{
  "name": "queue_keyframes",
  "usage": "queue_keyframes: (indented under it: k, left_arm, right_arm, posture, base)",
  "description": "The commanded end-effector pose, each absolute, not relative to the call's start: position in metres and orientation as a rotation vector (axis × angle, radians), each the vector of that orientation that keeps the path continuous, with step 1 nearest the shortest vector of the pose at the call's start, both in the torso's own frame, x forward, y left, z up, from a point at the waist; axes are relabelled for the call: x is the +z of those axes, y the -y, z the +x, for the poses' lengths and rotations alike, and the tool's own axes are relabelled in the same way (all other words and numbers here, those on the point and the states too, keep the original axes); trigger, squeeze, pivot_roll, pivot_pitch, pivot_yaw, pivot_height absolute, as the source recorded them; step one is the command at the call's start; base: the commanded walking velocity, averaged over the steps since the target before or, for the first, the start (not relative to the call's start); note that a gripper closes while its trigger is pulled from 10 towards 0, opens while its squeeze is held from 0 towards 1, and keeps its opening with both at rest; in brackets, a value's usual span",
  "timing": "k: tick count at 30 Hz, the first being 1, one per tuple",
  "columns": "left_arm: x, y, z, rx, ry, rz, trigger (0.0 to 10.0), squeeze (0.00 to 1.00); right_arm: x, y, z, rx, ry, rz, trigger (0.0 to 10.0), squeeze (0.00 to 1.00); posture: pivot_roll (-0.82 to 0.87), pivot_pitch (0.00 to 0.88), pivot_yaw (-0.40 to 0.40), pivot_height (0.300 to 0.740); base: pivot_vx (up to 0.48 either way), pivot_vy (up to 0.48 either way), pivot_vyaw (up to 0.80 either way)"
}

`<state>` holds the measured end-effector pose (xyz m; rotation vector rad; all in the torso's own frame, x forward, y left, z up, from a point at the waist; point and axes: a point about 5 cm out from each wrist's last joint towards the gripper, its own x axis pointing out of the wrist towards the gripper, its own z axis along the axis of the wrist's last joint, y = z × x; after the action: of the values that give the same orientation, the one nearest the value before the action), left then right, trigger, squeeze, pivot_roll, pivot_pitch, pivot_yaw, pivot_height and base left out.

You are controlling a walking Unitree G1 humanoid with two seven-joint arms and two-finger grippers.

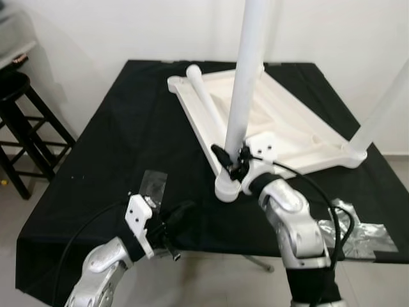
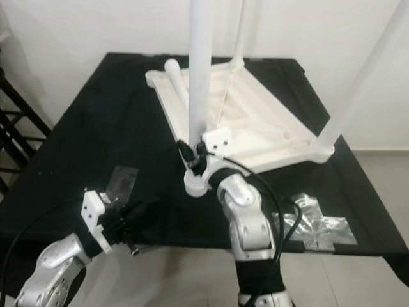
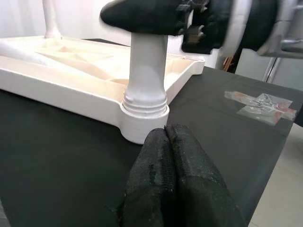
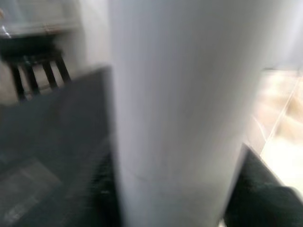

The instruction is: Building children table

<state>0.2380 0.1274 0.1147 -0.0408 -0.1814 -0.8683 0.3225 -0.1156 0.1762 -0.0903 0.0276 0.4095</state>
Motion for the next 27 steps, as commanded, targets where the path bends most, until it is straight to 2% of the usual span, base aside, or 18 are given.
queue_keyframes:
  k: [1,3,5,6,7,9,11,16,20,21,24,25,27]
  left_arm:
    - [0.114,-0.128,0.238,-0.868,0.175,-0.038,10.0,0.0]
    - [0.114,-0.128,0.238,-0.868,0.175,-0.038,10.0,0.0]
    - [0.114,-0.127,0.238,-0.871,0.174,-0.041,10.0,0.0]
    - [0.114,-0.127,0.238,-0.871,0.174,-0.041,10.0,0.0]
    - [0.114,-0.126,0.238,-0.872,0.175,-0.042,10.0,0.0]
    - [0.113,-0.126,0.239,-0.871,0.176,-0.043,10.0,0.0]
    - [0.113,-0.125,0.239,-0.872,0.176,-0.043,10.0,0.0]
    - [0.112,-0.125,0.24,-0.873,0.174,-0.042,10.0,0.0]
    - [0.112,-0.125,0.24,-0.872,0.173,-0.043,10.0,0.0]
    - [0.112,-0.125,0.24,-0.872,0.172,-0.043,10.0,0.0]
    - [0.112,-0.125,0.24,-0.872,0.172,-0.043,10.0,0.0]
    - [0.112,-0.125,0.24,-0.873,0.17,-0.043,10.0,0.0]
    - [0.111,-0.125,0.24,-0.874,0.168,-0.042,10.0,0.0]
  right_arm:
    - [0.164,0.127,0.325,0.381,-0.1,-0.086,10.0,1.0]
    - [0.164,0.127,0.325,0.381,-0.1,-0.086,10.0,1.0]
    - [0.187,0.121,0.327,0.564,-0.001,-0.056,10.0,0.98]
    - [0.187,0.121,0.327,0.564,-0.001,-0.056,10.0,0.98]
    - [0.199,0.12,0.325,0.687,0.05,-0.066,10.0,0.0]
    - [0.212,0.122,0.322,0.882,0.09,-0.128,10.0,0.0]
    - [0.213,0.126,0.322,0.982,0.078,-0.188,10.0,0.0]
    - [0.215,0.141,0.333,1.113,0.033,-0.241,10.0,0.0]
    - [0.217,0.145,0.338,1.158,0.022,-0.2,10.0,0.0]
    - [0.218,0.146,0.341,1.184,0.02,-0.18,3.3,0.0]
    - [0.22,0.149,0.343,1.222,0.021,-0.164,3.3,0.0]
    - [0.219,0.149,0.345,1.236,0.013,-0.154,0.0,0.0]
    - [0.217,0.15,0.347,1.253,0.002,-0.14,0.0,0.0]
  posture:
    - [0.02,0.129,0.002,0.74]
    - [0.02,0.129,0.002,0.74]
    - [0.02,0.126,0.0,0.74]
    - [0.02,0.126,0.0,0.74]
    - [0.02,0.124,-0.001,0.74]
    - [0.02,0.121,0.0,0.74]
    - [0.02,0.12,0.0,0.74]
    - [0.03,0.118,-0.002,0.74]
    - [0.03,0.117,0.0,0.74]
    - [0.03,0.116,0.001,0.74]
    - [0.03,0.116,0.001,0.74]
    - [0.04,0.112,0.003,0.74]
    - [0.04,0.11,0.004,0.74]
  base:
    - [0.0,0.0,0.0]
    - [0.0,0.0,0.0]
    - [0.0,0.0,0.0]
    - [0.0,0.0,0.0]
    - [0.0,0.0,0.0]
    - [0.0,0.0,0.0]
    - [0.0,0.0,0.0]
    - [0.0,0.0,0.0]
    - [0.0,0.0,0.0]
    - [0.0,0.0,0.0]
    - [0.0,0.0,0.0]
    - [0.0,0.0,0.0]
    - [0.0,0.0,0.0]
